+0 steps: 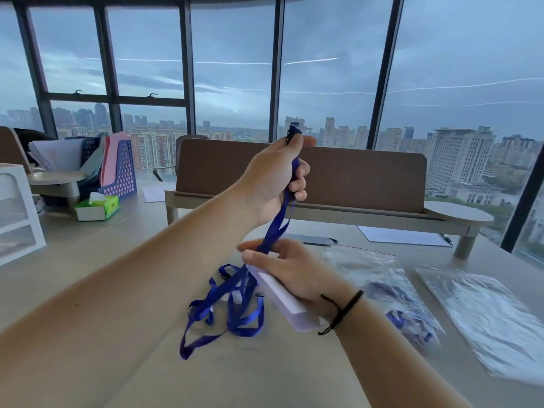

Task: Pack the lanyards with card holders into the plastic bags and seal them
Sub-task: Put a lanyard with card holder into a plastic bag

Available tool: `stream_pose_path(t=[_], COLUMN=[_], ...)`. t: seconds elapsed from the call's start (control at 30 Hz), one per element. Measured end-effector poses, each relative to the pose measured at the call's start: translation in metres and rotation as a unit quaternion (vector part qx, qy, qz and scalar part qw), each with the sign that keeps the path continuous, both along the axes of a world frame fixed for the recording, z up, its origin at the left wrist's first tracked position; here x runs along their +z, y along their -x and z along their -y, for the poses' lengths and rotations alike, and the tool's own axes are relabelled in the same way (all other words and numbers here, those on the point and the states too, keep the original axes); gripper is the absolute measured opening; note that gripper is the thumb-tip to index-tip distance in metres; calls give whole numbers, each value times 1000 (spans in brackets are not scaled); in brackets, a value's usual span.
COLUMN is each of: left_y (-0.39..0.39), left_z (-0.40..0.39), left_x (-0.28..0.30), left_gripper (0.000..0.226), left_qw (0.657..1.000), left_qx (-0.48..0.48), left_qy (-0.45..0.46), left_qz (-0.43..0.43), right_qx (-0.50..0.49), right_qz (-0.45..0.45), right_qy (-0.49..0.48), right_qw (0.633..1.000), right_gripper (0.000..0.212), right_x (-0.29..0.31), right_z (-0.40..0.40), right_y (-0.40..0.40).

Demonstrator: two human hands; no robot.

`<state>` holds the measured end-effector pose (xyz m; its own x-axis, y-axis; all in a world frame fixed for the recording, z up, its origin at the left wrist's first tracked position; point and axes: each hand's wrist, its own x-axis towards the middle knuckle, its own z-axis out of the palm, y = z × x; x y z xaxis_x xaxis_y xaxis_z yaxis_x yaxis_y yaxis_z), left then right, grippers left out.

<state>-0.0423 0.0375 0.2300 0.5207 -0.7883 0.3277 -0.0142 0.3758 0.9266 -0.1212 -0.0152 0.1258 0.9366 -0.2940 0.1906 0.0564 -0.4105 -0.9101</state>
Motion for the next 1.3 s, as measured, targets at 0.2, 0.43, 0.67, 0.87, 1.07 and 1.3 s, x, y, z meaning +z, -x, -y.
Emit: stream_pose_path(t=[0.2, 0.43, 0.67, 0.87, 1.07, 1.3], left_y=[0, -28, -26, -20, -3, -8], left_z=[-29, -84, -103, -116, -112, -68], left_x=[2, -32, -76, -91, -136, -185], left_gripper=[28, 26, 23, 20, 7, 13], left_qw=[996, 997, 995, 995, 982, 936], left_qx=[-47, 69, 99, 102, 95, -39], left_qy=[57, 33, -6, -12, -155, -341], left_qz=[-48, 4, 26, 5, 57, 75], right_qx=[-47, -206, -265, -285, -413, -288], right_qz=[-73, 19, 17, -54, -77, -21], right_qy=[-39, -69, 126, 189, 182, -276], right_qw=[995, 976, 956, 938, 889, 917], right_gripper=[39, 81, 50, 52, 48, 32], right_x=[-31, -42, -42, -46, -49, -51], right_z=[9, 53, 85, 96, 99, 74], right_y=[1, 26, 38, 45, 43, 29])
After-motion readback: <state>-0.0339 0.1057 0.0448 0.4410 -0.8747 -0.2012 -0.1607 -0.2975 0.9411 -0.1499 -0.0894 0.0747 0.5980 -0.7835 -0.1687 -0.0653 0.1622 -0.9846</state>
